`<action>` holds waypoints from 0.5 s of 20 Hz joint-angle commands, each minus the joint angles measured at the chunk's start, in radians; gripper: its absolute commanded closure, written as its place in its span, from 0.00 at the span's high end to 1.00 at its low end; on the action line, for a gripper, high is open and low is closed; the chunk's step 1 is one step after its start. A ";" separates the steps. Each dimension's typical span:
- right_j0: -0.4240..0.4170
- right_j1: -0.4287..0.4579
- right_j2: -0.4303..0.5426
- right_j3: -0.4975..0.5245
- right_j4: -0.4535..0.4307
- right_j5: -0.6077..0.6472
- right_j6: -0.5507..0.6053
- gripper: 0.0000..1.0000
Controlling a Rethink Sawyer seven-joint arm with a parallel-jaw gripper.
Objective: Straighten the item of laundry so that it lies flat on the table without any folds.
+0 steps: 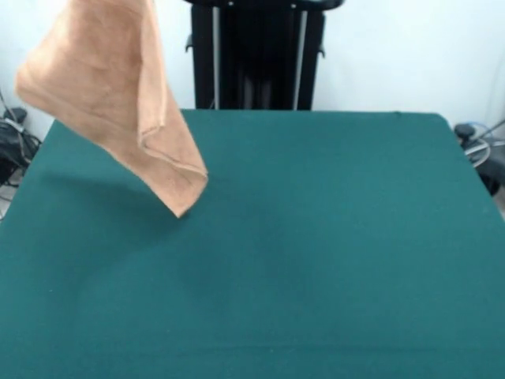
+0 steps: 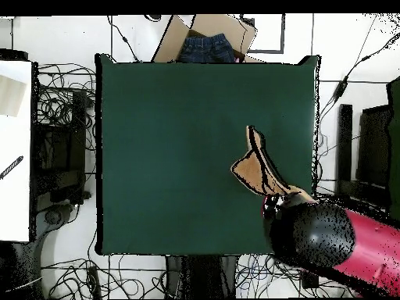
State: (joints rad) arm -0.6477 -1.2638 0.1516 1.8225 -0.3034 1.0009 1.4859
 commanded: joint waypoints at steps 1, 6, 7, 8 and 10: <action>-0.034 0.073 0.180 -0.211 0.043 0.225 -0.293 0.00; -0.026 0.097 0.193 -0.261 0.028 0.267 -0.279 0.00; -0.019 0.109 0.196 -0.277 0.025 0.275 -0.265 0.00; -0.015 0.117 0.197 -0.286 0.029 0.272 -0.261 0.00; -0.015 0.122 0.215 -0.291 0.056 0.215 -0.274 0.00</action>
State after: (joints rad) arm -0.6849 -1.2069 0.2432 1.5959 -0.2942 1.1967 1.3458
